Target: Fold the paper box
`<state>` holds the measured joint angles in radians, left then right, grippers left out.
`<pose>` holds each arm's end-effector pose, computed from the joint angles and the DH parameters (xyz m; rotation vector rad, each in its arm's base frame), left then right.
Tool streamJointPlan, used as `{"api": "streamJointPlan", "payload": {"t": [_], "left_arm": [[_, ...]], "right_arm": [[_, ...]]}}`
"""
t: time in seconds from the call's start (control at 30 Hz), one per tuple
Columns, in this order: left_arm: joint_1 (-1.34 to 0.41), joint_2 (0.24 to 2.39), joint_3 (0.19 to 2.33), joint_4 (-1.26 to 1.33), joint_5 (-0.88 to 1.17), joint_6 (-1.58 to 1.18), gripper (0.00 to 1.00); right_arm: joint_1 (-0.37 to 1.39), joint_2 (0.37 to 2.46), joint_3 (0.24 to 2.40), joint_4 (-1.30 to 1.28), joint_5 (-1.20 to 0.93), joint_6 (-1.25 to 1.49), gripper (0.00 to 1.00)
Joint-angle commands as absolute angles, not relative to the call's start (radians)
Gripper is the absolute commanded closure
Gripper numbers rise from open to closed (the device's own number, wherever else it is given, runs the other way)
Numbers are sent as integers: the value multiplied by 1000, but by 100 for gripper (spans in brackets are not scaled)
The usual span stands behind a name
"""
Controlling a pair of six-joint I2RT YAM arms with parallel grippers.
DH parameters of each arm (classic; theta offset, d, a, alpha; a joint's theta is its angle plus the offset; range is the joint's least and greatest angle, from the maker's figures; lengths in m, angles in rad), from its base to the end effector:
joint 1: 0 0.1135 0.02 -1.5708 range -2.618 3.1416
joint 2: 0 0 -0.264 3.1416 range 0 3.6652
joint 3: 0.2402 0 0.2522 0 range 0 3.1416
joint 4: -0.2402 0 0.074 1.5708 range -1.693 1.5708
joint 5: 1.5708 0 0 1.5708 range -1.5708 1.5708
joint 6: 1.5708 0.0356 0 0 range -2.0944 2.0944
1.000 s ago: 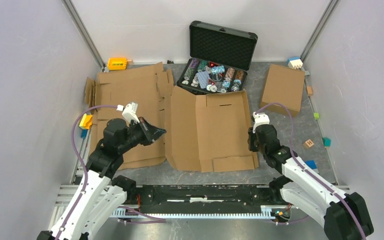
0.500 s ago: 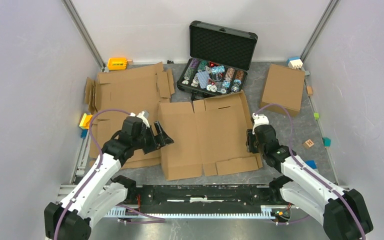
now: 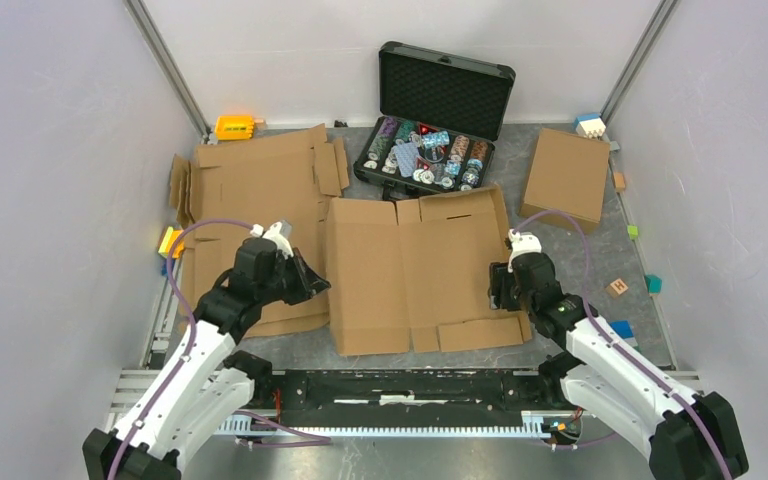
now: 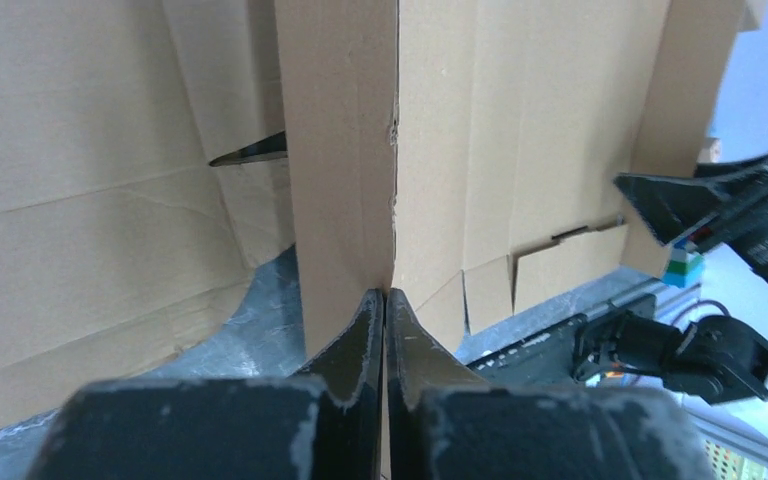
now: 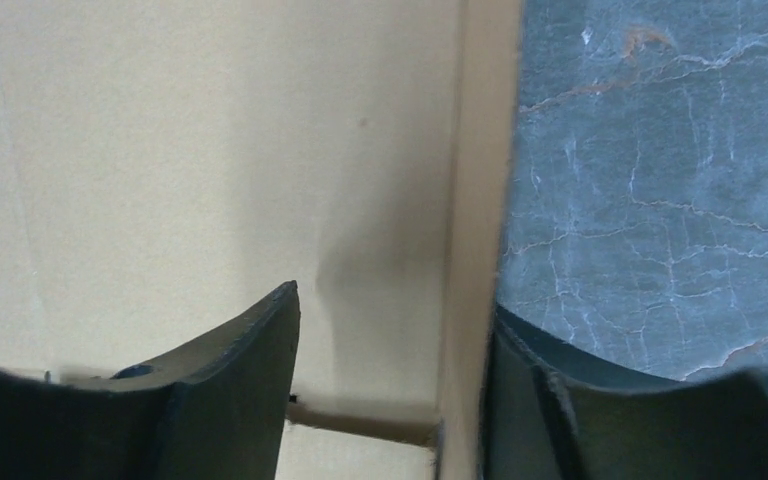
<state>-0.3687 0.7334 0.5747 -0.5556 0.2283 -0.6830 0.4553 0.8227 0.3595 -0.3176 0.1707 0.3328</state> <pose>0.1439 -0.0642 0.2396 -0.2508 2.3834 -0.7857 0.1498 0.0666 0.1745 -0.0600 2.3444 0.1900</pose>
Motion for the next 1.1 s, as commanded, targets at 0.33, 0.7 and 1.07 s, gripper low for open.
{"api": "streamJointPlan", "payload": {"t": [0.33,0.7,1.07], "left_arm": [[-373,694,803,-684,232,-479,98],[-372,693,842,-585,339,-295,98],[-372,669,794,-581,365,-292,98]], "right_arm": [[460,764,507,-503,155,374,2],[460,889,612,-495,167,302,2],[415,887,507,-358,314,395,2]]}}
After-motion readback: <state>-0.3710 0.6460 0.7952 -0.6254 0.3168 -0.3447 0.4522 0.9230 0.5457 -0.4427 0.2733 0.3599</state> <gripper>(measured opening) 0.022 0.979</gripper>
